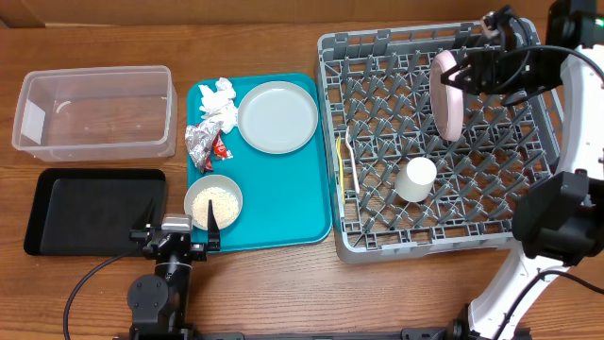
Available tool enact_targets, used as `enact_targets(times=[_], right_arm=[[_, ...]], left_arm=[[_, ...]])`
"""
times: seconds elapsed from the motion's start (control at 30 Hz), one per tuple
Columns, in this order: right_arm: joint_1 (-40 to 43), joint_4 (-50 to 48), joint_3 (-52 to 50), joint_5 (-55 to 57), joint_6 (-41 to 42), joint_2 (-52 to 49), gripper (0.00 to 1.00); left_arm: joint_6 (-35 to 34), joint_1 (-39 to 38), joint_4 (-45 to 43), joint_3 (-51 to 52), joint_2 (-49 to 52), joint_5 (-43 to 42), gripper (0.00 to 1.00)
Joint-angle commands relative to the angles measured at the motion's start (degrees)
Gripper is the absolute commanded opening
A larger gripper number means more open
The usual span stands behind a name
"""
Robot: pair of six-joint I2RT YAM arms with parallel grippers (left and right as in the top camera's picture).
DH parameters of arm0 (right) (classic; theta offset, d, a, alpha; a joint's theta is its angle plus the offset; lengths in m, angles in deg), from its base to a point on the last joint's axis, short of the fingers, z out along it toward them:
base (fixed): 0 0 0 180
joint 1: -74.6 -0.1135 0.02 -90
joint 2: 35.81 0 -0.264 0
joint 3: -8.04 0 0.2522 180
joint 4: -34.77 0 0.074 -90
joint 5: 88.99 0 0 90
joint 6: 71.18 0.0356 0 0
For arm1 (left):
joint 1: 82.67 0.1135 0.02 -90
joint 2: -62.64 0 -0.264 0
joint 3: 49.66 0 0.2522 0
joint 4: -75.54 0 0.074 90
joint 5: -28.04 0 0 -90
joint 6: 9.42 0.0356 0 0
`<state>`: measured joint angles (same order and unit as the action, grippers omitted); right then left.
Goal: Sort waste into correct bins and load items into the dishwasher rack
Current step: 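Release the plate and move the right gripper to the second white plate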
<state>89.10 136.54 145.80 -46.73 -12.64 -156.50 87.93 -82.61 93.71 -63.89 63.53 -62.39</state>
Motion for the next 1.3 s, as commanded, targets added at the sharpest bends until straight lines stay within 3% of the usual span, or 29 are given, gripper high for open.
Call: enact_targets(times=[0.0,0.13,0.4,0.7,0.97,1.27], right_arm=[[-1.31,-0.35,0.26,-3.34,0.92,5.88,0.52],[-4.96,-1.86,0.26,-1.86,4.98,11.1,0.51],[-20.35,-5.01,0.26,12.72,14.56,18.14,0.55],[-35.39,-7.41,0.17,26.84,15.32,17.57,0.55],[-42.84,-11.02,0.07,28.35,18.32,13.16,0.55],[-49.77,-13.22,0.07,27.93,18.23,-0.22,0.56]], left_arm=[[-0.98,0.31,0.07,0.15,-0.2,0.22,1.0],[-0.98,0.31,0.07,0.15,-0.2,0.22,1.0],[-0.98,0.31,0.07,0.15,-0.2,0.22,1.0],[-0.98,0.31,0.07,0.15,-0.2,0.22,1.0],[-0.98,0.31,0.07,0.15,-0.2,0.22,1.0],[-0.98,0.31,0.07,0.15,-0.2,0.22,1.0]])
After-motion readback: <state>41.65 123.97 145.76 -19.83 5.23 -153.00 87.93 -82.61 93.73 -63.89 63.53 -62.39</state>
